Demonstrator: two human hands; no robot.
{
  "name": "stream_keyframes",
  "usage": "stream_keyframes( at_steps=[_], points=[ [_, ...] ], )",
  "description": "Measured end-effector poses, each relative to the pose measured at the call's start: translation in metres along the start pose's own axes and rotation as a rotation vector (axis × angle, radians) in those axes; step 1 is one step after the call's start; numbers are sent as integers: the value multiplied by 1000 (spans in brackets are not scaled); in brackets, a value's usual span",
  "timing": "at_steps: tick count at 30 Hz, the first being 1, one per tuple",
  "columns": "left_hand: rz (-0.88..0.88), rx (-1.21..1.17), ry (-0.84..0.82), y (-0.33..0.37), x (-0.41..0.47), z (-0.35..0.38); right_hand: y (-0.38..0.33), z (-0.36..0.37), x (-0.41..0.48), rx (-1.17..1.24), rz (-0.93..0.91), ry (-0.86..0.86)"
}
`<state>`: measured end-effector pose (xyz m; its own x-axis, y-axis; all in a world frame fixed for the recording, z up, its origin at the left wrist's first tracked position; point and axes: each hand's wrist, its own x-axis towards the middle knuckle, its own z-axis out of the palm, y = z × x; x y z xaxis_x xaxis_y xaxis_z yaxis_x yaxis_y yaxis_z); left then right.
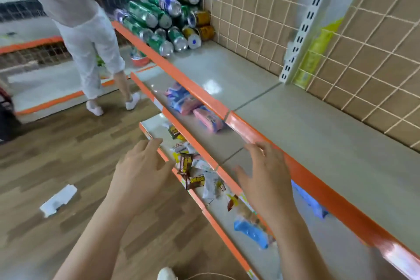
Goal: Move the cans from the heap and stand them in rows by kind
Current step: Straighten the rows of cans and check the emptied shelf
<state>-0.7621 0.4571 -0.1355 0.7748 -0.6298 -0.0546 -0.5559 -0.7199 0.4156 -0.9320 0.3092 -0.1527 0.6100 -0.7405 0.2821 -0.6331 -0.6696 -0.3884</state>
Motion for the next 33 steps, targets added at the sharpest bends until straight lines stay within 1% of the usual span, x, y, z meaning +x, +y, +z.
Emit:
stream_keyframes(
  at_steps=[2, 8, 10, 13, 17, 19, 22, 27, 29, 33],
  points=[
    [-4, -4, 47, -19, 22, -16, -27, 17, 26, 3, -35, 19],
    [59, 21, 74, -73, 108, -52, -95, 53, 94, -1, -67, -2],
    [83, 12, 101, -85, 134, -59, -107, 62, 116, -6, -83, -14],
    [75, -22, 99, -98, 171, -61, -121, 73, 150, -13, -127, -48],
    [65, -48, 106, -115, 220, -56, -123, 97, 206, 27, -170, -26],
    [54, -32, 108, -120, 250, -54, -125, 114, 239, 47, -154, -17],
    [39, -23, 90, -120, 300, -62, -136, 138, 288, 106, -107, -57],
    [103, 61, 86, -116, 377, -79, -158, 167, 362, 146, -153, -140],
    [101, 51, 77, -114, 401, -83, -163, 176, 386, 142, -161, -179],
    [93, 29, 97, -110, 451, -88, -170, 189, 423, 169, -159, -196]
  ],
)
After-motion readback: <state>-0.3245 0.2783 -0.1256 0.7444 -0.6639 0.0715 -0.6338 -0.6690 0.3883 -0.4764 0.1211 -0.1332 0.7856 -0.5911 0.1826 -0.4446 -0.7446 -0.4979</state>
